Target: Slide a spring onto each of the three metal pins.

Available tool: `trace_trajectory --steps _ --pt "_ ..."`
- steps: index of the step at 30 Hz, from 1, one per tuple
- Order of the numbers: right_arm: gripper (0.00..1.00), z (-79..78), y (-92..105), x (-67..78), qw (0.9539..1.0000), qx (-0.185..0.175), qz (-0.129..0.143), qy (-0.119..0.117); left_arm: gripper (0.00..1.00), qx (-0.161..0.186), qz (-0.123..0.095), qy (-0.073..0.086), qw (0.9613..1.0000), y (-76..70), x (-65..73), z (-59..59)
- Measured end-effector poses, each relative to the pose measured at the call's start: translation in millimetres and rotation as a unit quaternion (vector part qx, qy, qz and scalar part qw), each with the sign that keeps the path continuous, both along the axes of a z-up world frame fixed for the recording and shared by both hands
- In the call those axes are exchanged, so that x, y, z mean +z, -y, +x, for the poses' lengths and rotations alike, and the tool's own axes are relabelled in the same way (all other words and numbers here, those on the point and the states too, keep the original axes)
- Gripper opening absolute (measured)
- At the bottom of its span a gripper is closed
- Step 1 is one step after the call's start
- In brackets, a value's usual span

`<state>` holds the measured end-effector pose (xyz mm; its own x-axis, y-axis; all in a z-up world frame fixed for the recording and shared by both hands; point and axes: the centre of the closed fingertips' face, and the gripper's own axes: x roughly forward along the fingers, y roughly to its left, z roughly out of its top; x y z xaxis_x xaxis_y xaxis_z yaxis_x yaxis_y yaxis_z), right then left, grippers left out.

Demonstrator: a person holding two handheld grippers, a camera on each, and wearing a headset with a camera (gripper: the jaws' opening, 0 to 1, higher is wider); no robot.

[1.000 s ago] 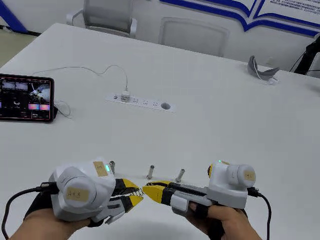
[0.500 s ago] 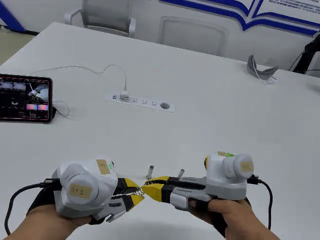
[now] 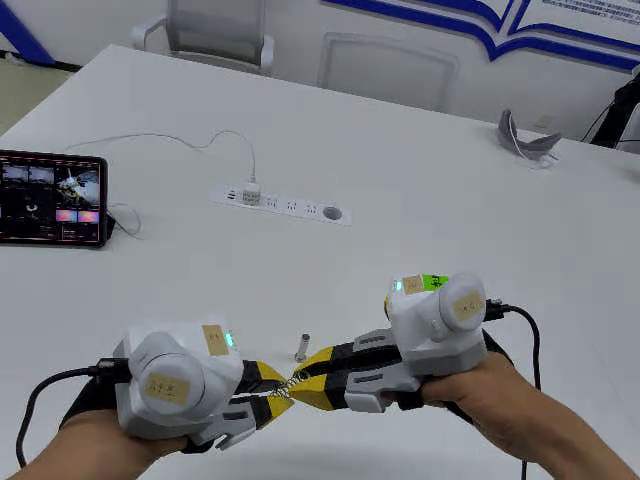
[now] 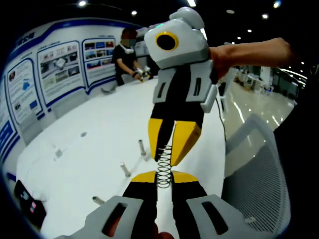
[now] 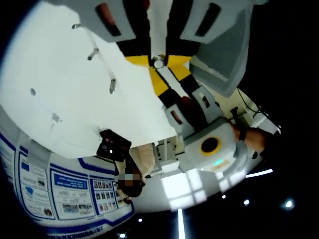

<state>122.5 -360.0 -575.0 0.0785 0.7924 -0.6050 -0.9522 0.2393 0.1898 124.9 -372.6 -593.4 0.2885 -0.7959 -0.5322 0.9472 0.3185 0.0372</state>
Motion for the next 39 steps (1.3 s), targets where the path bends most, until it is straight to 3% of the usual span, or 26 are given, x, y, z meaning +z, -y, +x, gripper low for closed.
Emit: trace_trajectory --steps 5,11,18,22,24,30,35,39 --pt "0.12 -2.0 3.6 0.2 0.9972 0.05 -0.049 0.026 0.09 -0.004 -0.007 0.002 1.0 5.6 2.7 0.2" --pt "0.12 -0.9 4.3 3.7 0.9931 0.079 -0.074 0.043 0.09 -0.005 -0.015 0.004 0.9999 11.9 6.7 1.3" --pt "0.12 -7.1 3.4 -2.5 0.9862 0.113 -0.103 0.063 0.1 -0.017 0.001 0.012 0.9998 12.6 2.2 -2.7" --pt "0.12 -7.3 3.9 -4.7 0.9859 0.114 -0.106 0.063 0.1 -0.011 -0.003 0.01 0.9999 12.4 -1.0 -4.8" --pt "0.12 -7.8 3.8 -5.7 0.9865 0.111 -0.104 0.06 0.11 -0.009 0.0 0.019 0.9998 12.3 -1.3 -6.6" --pt "0.12 -8.2 7.9 -5.8 0.989 0.103 -0.094 0.051 0.14 0.02 -0.033 0.011 0.9992 7.8 5.3 -6.4" --pt "0.12 -4.7 9.4 -0.1 0.993 0.083 -0.071 0.045 0.18 0.034 -0.037 0.006 0.9987 0.6 4.6 -5.4" --pt "0.12 -3.5 12.7 -3.3 0.9934 0.079 -0.071 0.043 0.22 0.05 -0.037 0.004 0.9981 -7.1 2.7 -1.9"
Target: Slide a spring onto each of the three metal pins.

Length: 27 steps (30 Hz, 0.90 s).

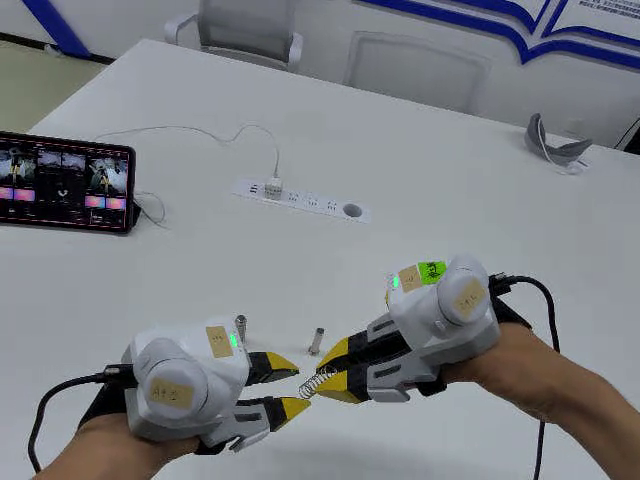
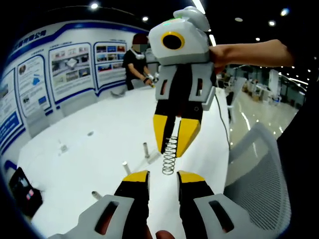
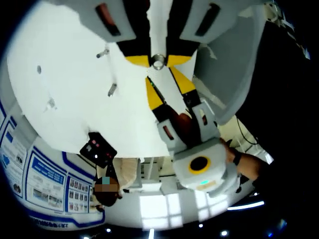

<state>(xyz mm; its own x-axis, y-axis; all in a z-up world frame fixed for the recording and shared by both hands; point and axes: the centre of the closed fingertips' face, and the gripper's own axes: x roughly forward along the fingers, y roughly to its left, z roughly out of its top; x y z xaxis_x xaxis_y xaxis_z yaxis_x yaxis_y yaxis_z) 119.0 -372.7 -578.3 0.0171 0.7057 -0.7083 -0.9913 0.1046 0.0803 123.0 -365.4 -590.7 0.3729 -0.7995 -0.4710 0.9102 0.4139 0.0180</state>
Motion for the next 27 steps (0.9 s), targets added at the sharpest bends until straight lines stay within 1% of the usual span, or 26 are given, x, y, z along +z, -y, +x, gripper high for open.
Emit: trace_trajectory --steps 2,4,7,11,16,17,20,24,27 --pt "0.12 -0.5 1.1 -0.1 1.0 -0.002 0.004 -0.005 0.24 0.011 -0.004 -0.005 0.9999 -4.5 -0.8 2.5" --pt "0.12 0.9 2.3 -0.2 0.9999 -0.007 0.01 -0.008 0.26 0.021 -0.005 -0.006 0.9998 -9.3 -1.1 4.9" --pt "0.12 4.9 6.1 -2.4 0.9998 -0.016 0.008 -0.006 0.28 0.031 -0.005 -0.007 0.9995 -15.5 -2.1 7.3" --pt "0.12 10.8 10.9 -5.8 0.9996 -0.026 0.004 -0.005 0.32 0.044 -0.002 -0.015 0.9989 -23.1 -4.9 9.2" --pt "0.12 15.7 13.3 -6.6 0.9993 -0.035 0.008 -0.011 0.34 0.056 0.001 -0.016 0.9983 -32.0 -7.1 10.4" --pt "0.12 16.5 13.9 -7.5 0.9993 -0.036 0.006 -0.011 0.34 0.058 0.002 -0.016 0.9982 -33.8 -7.5 10.5" --pt "0.12 22.0 16.8 -12.4 0.9992 -0.039 -0.001 -0.009 0.37 0.07 0.004 -0.02 0.9973 -42.8 -11.1 10.8" --pt "0.12 32.5 20.9 -18.3 0.9988 -0.047 -0.012 -0.007 0.41 0.09 0.008 -0.03 0.9954 -57.7 -15.6 10.9" --pt "0.12 37.7 22.8 -22.8 0.9988 -0.045 -0.018 -0.007 0.42 0.105 0.007 -0.032 0.9939 -67.9 -17.0 12.6"
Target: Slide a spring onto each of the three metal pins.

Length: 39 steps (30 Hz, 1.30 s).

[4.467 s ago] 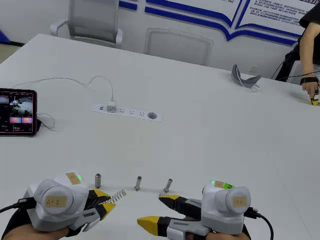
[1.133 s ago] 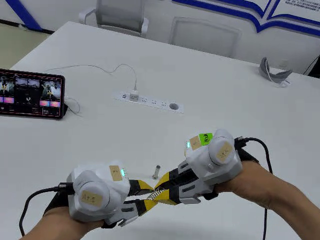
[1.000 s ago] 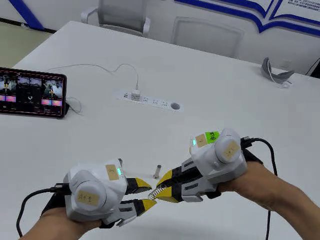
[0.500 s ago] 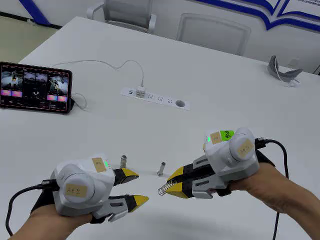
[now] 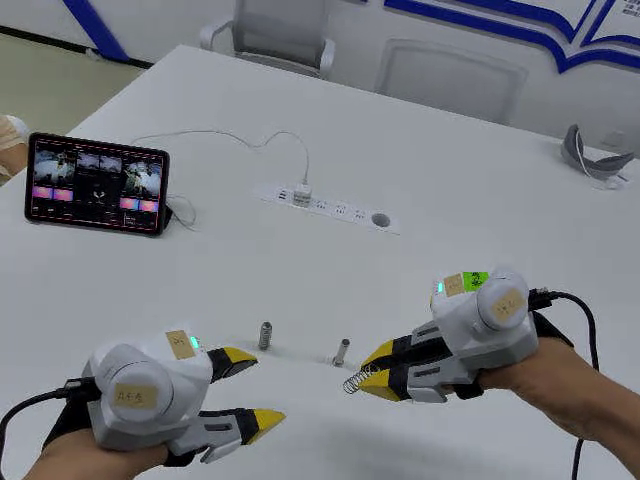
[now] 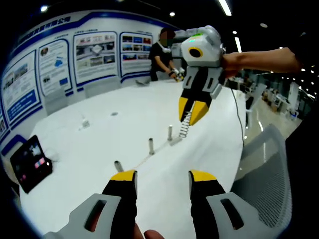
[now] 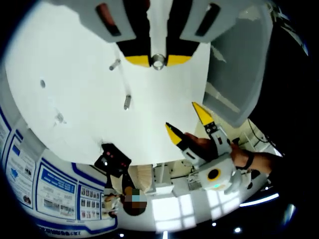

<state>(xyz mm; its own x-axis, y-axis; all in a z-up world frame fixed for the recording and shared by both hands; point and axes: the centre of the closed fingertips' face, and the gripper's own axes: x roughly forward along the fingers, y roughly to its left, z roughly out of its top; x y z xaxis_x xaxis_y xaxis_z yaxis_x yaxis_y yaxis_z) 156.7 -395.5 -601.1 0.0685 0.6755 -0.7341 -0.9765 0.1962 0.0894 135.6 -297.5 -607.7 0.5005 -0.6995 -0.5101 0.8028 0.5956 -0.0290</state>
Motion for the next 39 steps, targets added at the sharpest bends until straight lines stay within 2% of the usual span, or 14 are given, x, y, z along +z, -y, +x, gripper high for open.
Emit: trace_trajectory --steps 9,19,29,39 --pt "0.12 19.9 8.9 -20.0 0.9996 -0.004 -0.029 0.006 0.48 0.046 0.001 -0.008 0.9989 -25.7 -3.5 3.7" --pt "0.12 35.3 19.2 -39.6 0.998 0.002 -0.061 0.017 0.53 0.072 -0.001 -0.015 0.9973 -39.4 -6.7 2.2" --pt "0.12 62.4 34.9 -44.1 0.9962 -0.011 -0.081 0.031 0.55 0.097 -0.006 -0.021 0.9951 -51.7 -10.6 4.1" --pt "0.12 83.1 27.4 -45.4 0.996 -0.017 -0.078 0.039 0.57 0.106 -0.004 -0.025 0.994 -57.8 -11.9 3.4"
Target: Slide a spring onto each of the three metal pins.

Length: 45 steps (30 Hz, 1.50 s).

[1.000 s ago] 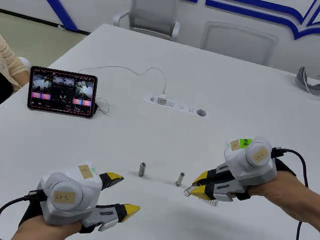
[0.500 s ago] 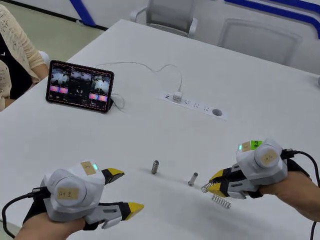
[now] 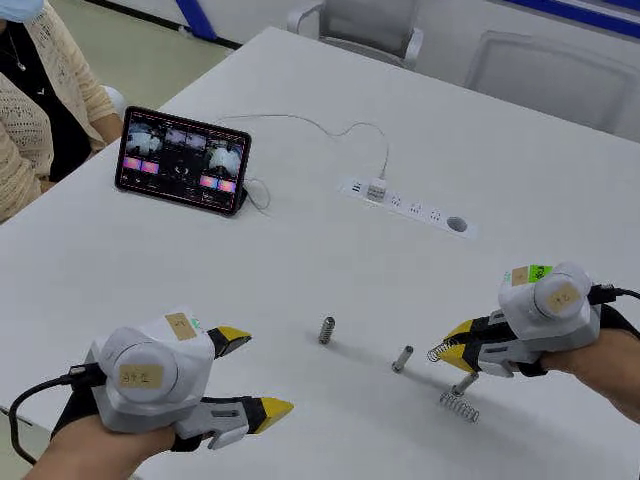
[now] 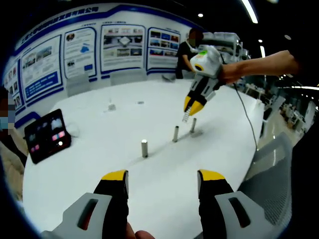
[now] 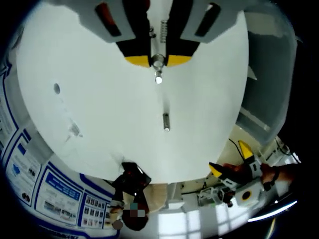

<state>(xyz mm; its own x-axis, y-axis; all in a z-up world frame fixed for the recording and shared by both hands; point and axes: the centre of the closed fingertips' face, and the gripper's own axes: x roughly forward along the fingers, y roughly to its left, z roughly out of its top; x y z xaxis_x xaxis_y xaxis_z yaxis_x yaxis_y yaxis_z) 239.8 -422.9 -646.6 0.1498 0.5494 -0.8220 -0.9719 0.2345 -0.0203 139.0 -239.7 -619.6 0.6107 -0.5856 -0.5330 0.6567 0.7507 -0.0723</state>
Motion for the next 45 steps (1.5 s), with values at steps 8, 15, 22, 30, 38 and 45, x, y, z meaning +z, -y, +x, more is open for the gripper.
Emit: trace_trajectory --steps 8,15,22,30,38,45 --pt "0.12 3.9 -10.8 -3.9 1.0 0.007 0.003 -0.001 0.56 0.005 -0.006 0.001 1.0 -2.5 4.7 2.1" --pt "0.12 4.5 -19.0 -6.9 0.9999 0.013 0.003 -0.003 0.56 0.008 -0.007 0.001 0.9999 -7.1 6.7 0.6" --pt "0.12 5.2 -23.8 -12.1 0.9998 0.021 -0.003 -0.007 0.55 0.013 -0.005 0.003 0.9999 -11.9 9.1 0.4" --pt "0.12 2.4 -26.9 -20.5 0.999 0.039 -0.016 -0.011 0.55 0.01 -0.005 0.0 0.9999 -9.7 7.9 -1.9" --pt "0.12 4.4 -30.6 -26.9 0.9984 0.05 -0.023 -0.013 0.54 0.005 -0.005 -0.001 1.0 -6.4 8.0 -3.0" --pt "0.12 2.5 -35.6 -36.1 0.9973 0.063 -0.034 -0.014 0.54 0.001 -0.003 0.0 1.0 -5.2 8.4 -3.3"
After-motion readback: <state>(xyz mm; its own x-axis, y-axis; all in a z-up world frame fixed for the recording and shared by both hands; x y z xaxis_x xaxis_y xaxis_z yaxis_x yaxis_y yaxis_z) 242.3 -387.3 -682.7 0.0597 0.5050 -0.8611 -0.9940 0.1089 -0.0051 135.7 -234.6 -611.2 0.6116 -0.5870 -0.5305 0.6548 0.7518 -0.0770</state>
